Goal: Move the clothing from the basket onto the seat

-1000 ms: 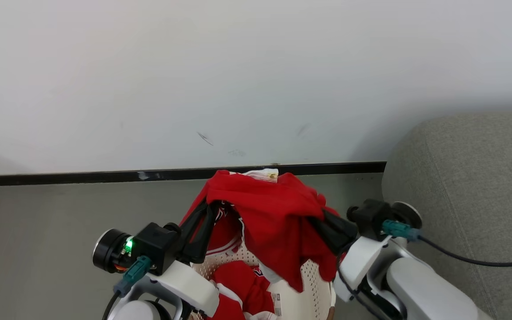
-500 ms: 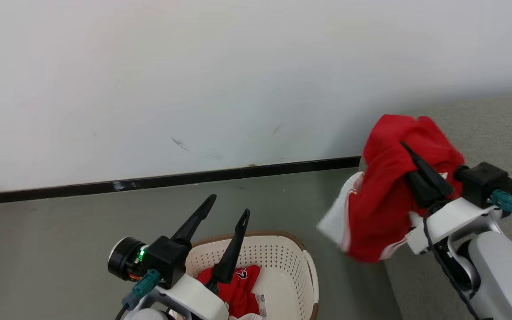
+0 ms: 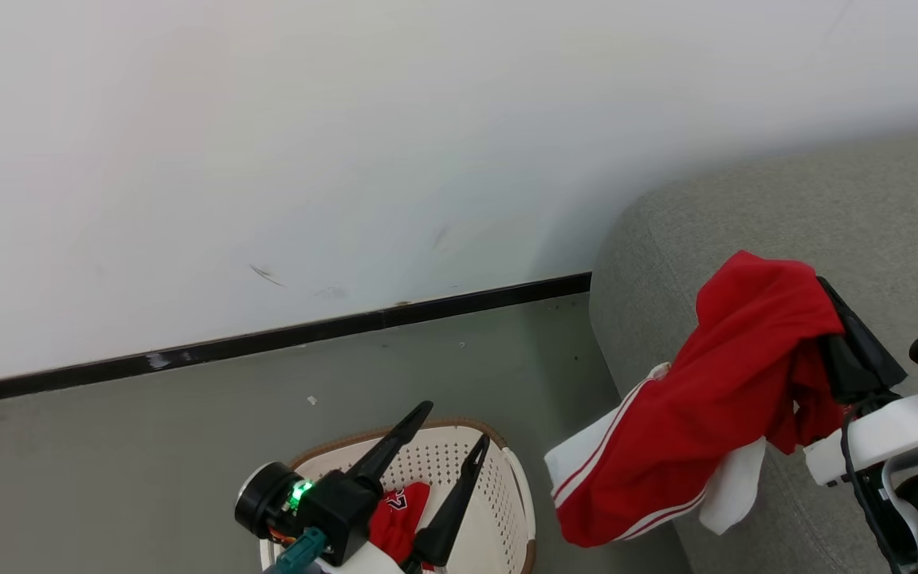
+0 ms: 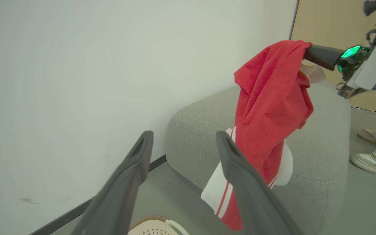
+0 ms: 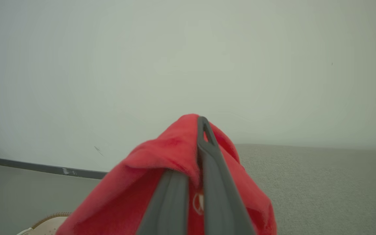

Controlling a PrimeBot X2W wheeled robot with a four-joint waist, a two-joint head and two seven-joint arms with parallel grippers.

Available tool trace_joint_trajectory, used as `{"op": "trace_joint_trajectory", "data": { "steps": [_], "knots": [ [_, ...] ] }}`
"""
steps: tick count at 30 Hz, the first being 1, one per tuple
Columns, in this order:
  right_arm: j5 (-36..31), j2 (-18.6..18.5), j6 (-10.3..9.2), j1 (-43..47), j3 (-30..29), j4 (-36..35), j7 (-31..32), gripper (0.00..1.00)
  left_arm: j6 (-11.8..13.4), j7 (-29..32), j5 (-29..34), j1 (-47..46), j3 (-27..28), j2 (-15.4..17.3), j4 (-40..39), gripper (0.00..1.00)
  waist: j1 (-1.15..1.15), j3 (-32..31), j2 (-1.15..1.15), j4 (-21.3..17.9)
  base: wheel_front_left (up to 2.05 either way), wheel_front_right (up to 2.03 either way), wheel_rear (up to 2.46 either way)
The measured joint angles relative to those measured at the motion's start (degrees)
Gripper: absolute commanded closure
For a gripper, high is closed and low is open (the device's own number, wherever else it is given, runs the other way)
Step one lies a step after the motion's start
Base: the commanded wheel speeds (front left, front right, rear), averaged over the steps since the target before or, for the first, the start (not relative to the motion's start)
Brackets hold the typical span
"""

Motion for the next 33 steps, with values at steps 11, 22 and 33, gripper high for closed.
{"op": "trace_joint_trajectory", "data": {
  "steps": [11,22,33],
  "knots": [
    [-1.9,0.9,0.00,4.6,-4.3,-3.8,0.0,1.00,-1.0,-0.7,0.1,0.8,-3.2,-0.1,0.9,0.00,0.00,0.0,0.00,-3.9,0.00,0.00,0.00],
    [-2.4,1.8,0.00,8.3,-5.4,-5.5,0.0,1.00,-1.5,-1.5,0.1,0.8,-4.5,-0.1,1.7,0.00,0.00,0.2,0.00,-8.4,0.00,0.00,0.00],
    [0.5,-0.4,0.00,-0.1,1.3,-4.4,0.1,1.00,-0.1,-1.5,1.5,0.8,-3.2,0.0,1.0,0.00,0.00,2.3,0.00,-10.7,0.00,0.00,0.00]
  ]
}}
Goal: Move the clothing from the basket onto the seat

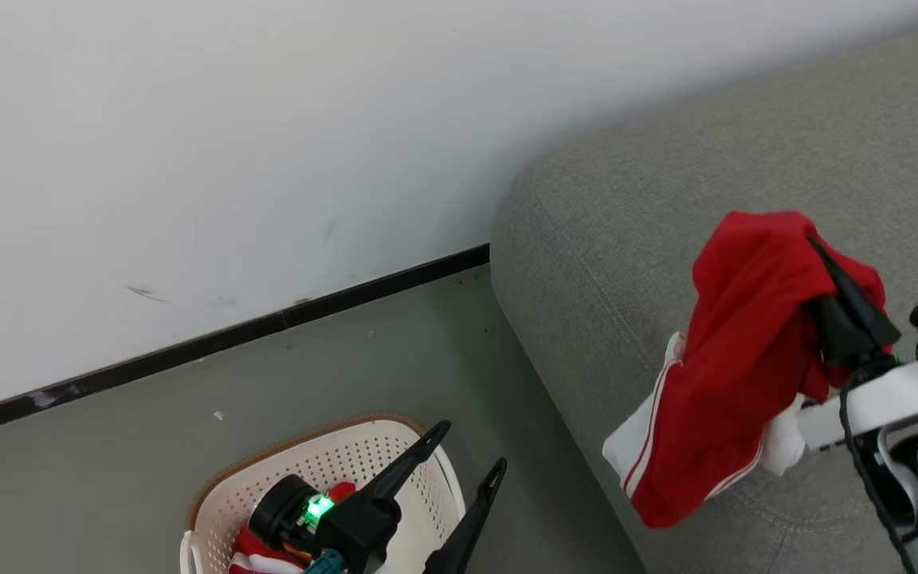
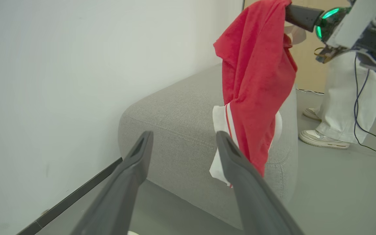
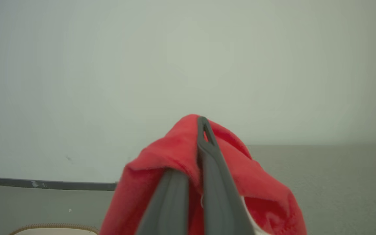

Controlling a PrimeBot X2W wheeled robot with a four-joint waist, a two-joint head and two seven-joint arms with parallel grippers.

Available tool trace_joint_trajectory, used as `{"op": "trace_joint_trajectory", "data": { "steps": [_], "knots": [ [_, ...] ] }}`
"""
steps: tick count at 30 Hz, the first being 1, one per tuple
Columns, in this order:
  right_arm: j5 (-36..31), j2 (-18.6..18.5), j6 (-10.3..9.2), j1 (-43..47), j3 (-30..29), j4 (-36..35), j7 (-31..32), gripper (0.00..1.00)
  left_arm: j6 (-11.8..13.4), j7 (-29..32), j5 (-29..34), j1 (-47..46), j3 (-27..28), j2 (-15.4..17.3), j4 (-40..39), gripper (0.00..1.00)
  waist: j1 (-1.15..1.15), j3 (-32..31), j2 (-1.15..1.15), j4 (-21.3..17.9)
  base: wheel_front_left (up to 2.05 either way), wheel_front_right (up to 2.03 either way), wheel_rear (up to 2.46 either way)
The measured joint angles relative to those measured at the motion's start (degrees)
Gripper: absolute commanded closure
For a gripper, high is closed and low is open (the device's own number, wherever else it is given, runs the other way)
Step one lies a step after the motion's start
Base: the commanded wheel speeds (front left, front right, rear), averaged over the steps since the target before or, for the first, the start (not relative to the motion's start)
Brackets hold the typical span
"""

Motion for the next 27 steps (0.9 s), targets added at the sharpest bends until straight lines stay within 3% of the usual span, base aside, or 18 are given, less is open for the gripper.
{"op": "trace_joint_trajectory", "data": {
  "steps": [10,19,27],
  "knots": [
    [3.9,-3.7,0.00,-18.4,1.0,4.8,3.5,1.00,1.9,0.1,0.9,-0.3,2.8,1.8,-3.2,0.00,0.00,3.6,0.00,0.7,0.00,0.00,0.00],
    [7.0,-8.0,0.00,-30.1,-7.3,15.2,6.1,1.00,2.4,2.2,2.8,-2.7,3.0,3.1,-7.0,0.00,0.00,8.2,0.00,1.9,0.00,0.00,0.00],
    [7.2,-11.5,0.00,-32.0,-14.0,24.5,6.2,1.00,2.2,4.2,4.1,-4.5,1.5,3.4,-10.0,0.00,0.00,12.3,0.00,3.3,0.00,0.00,0.00]
  ]
}}
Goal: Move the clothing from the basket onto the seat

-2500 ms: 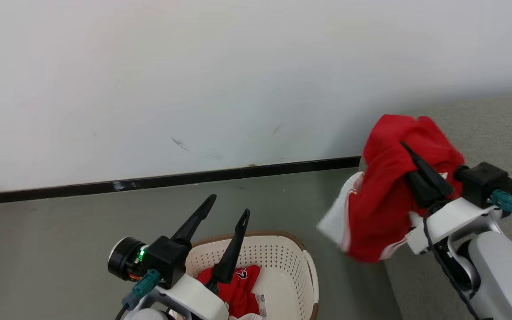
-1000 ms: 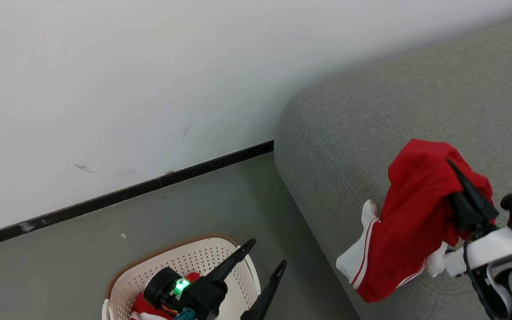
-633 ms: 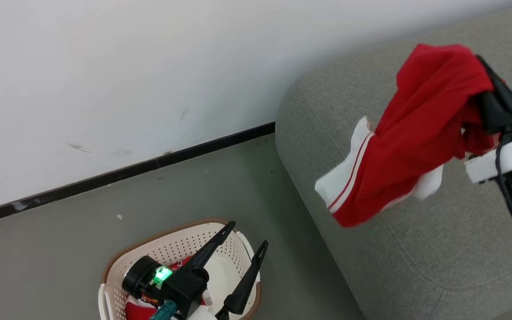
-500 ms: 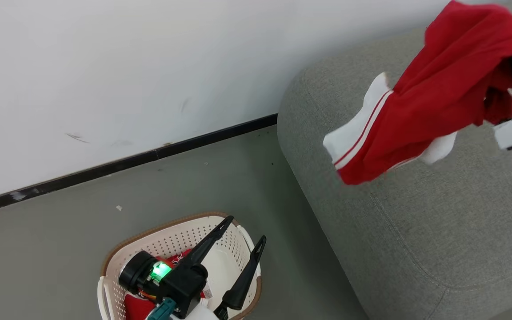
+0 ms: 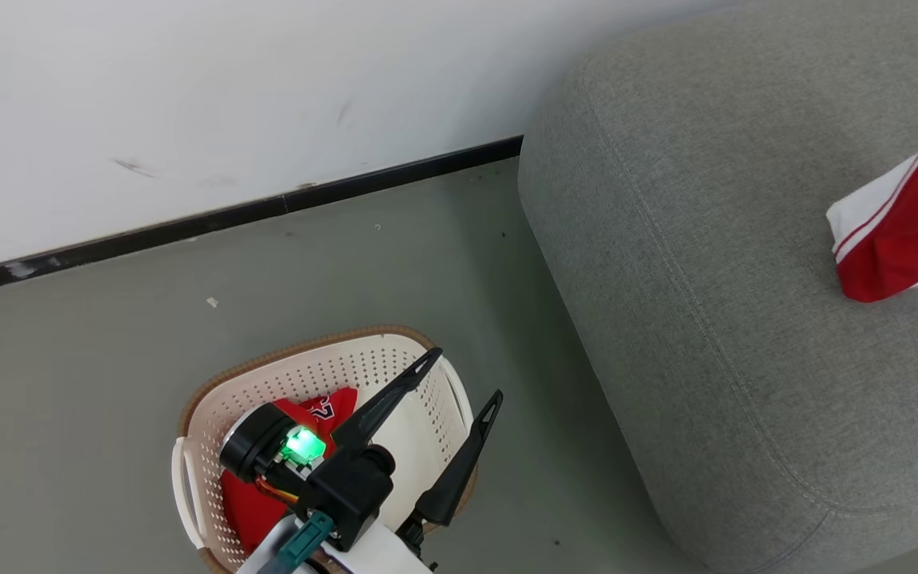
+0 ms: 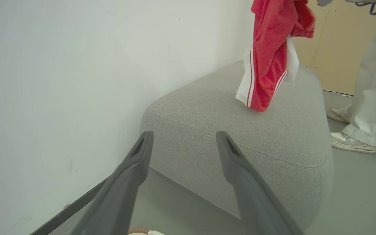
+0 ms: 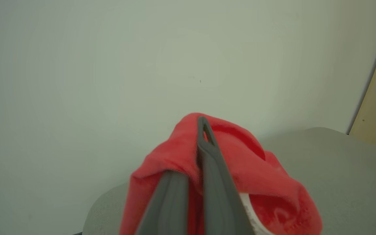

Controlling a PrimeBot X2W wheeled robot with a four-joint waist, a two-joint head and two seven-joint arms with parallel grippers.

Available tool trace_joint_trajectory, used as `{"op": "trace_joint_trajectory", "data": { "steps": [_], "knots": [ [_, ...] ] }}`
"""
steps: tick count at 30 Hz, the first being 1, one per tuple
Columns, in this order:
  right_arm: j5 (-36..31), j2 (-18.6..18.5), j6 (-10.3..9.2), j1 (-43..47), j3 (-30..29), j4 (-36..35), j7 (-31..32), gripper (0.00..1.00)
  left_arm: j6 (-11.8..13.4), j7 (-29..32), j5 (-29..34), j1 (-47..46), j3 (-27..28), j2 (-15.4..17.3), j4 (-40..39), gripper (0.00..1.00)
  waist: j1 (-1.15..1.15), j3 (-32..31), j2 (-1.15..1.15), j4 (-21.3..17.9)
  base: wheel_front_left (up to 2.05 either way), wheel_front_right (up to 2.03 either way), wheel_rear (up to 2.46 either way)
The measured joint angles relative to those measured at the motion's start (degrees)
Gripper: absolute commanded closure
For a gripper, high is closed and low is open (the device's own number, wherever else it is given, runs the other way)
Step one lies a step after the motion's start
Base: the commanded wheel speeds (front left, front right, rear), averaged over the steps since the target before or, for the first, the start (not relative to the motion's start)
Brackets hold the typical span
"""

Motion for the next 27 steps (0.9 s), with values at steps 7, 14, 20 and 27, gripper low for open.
{"op": "trace_joint_trajectory", "data": {
  "steps": [7,14,20,27],
  "knots": [
    [0.6,0.4,-0.01,-0.1,-5.2,6.5,-1.1,1.00,-0.9,1.5,0.6,-2.2,-1.2,0.3,-1.6,0.00,0.00,3.4,0.00,1.3,0.00,0.00,0.00],
    [-2.6,4.1,0.00,0.0,-2.9,11.0,-3.1,1.00,-1.8,2.5,1.7,-4.4,-1.9,0.7,-2.5,0.00,0.00,6.6,0.00,2.4,0.00,0.00,0.00],
    [-4.8,8.2,0.00,0.2,-1.1,14.9,-4.4,1.00,-2.1,3.0,2.1,-6.1,-2.0,1.0,-3.0,0.00,0.00,9.1,0.00,3.1,0.00,0.00,0.00],
    [-6.6,11.2,0.00,0.3,-0.1,18.5,-5.4,1.00,-2.5,3.0,2.5,-7.8,-1.9,1.4,-3.2,0.00,0.00,11.5,0.00,3.8,0.00,0.00,0.00]
  ]
}}
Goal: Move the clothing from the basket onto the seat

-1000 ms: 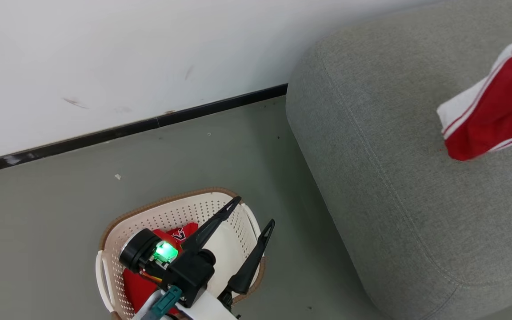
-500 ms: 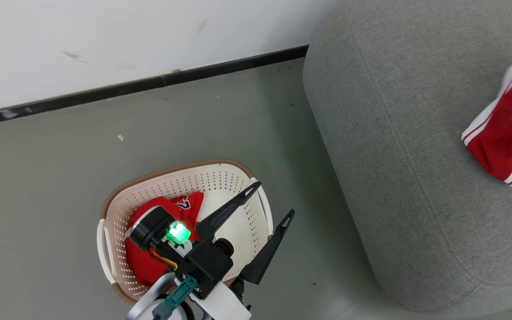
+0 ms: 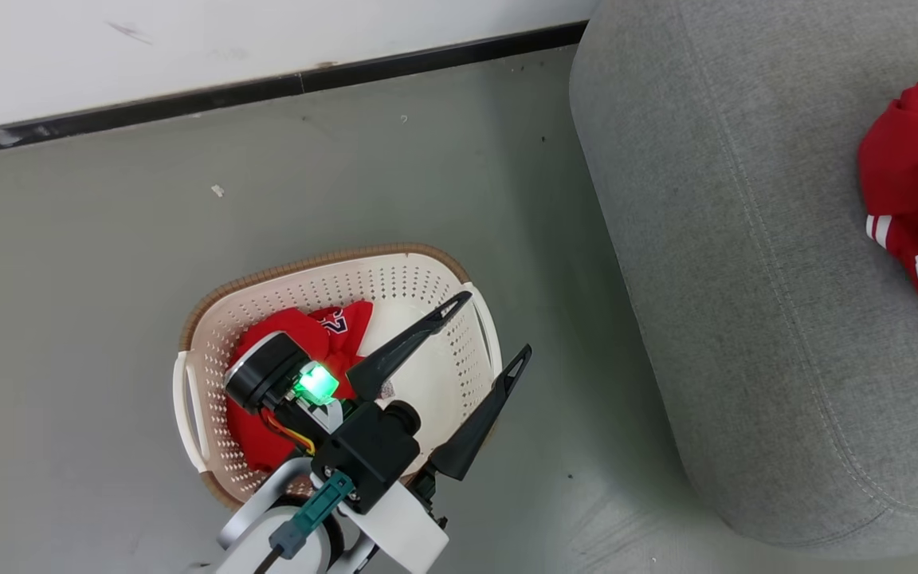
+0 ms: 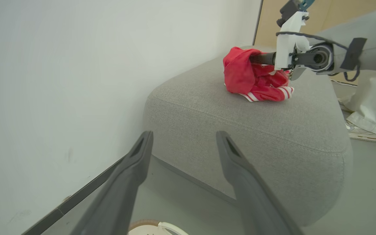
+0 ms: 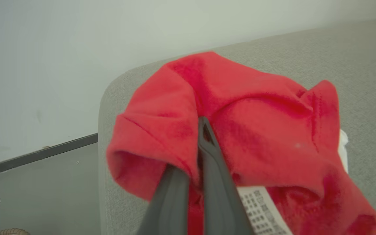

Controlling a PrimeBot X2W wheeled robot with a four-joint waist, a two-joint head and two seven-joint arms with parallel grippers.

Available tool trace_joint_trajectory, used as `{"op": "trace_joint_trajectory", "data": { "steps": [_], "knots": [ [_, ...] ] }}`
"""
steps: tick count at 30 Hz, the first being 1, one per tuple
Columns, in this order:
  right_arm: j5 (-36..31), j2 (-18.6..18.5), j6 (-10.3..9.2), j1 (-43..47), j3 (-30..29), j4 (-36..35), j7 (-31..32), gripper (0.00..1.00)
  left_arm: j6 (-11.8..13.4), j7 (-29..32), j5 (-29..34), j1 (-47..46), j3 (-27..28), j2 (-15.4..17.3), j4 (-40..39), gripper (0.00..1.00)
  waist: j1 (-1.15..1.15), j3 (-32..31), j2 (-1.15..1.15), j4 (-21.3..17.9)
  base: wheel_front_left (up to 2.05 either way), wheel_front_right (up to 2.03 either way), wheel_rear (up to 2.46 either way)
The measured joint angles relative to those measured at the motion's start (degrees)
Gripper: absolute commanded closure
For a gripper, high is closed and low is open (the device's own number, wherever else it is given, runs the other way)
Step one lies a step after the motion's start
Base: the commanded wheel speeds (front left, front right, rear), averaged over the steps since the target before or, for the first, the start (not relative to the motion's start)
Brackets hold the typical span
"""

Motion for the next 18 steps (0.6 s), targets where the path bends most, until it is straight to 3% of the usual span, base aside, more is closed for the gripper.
{"op": "trace_joint_trajectory", "data": {
  "steps": [2,6,8,9,18],
  "knots": [
    [-0.4,0.6,0.00,0.0,-0.2,0.4,-0.3,0.80,0.0,0.0,0.0,-0.3,0.1,0.0,0.0,0.00,0.00,0.5,0.00,0.2,0.00,0.00,0.00],
    [-0.4,1.1,0.00,0.0,-1.0,0.5,-0.5,0.51,0.0,-0.1,0.0,-1.2,0.3,0.0,0.0,0.00,0.00,1.2,0.00,0.4,0.00,0.00,0.00],
    [-0.4,1.6,0.00,0.0,-1.5,0.5,-0.5,0.06,0.0,-0.1,0.0,-1.3,0.7,0.1,0.2,0.00,0.00,1.4,0.00,0.4,0.00,0.00,0.00],
    [-0.2,2.1,0.00,0.0,-1.7,0.4,-0.5,0.00,0.0,-0.2,0.0,-1.4,0.9,0.2,0.4,0.00,0.00,1.5,0.00,0.3,0.00,0.00,0.00],
    [-0.5,2.3,0.00,4.2,-1.7,-9.2,-0.5,0.00,0.0,-1.7,-0.1,-1.9,2.0,0.2,1.6,0.00,0.00,0.9,0.00,-0.5,0.00,0.00,0.00]
  ]
}}
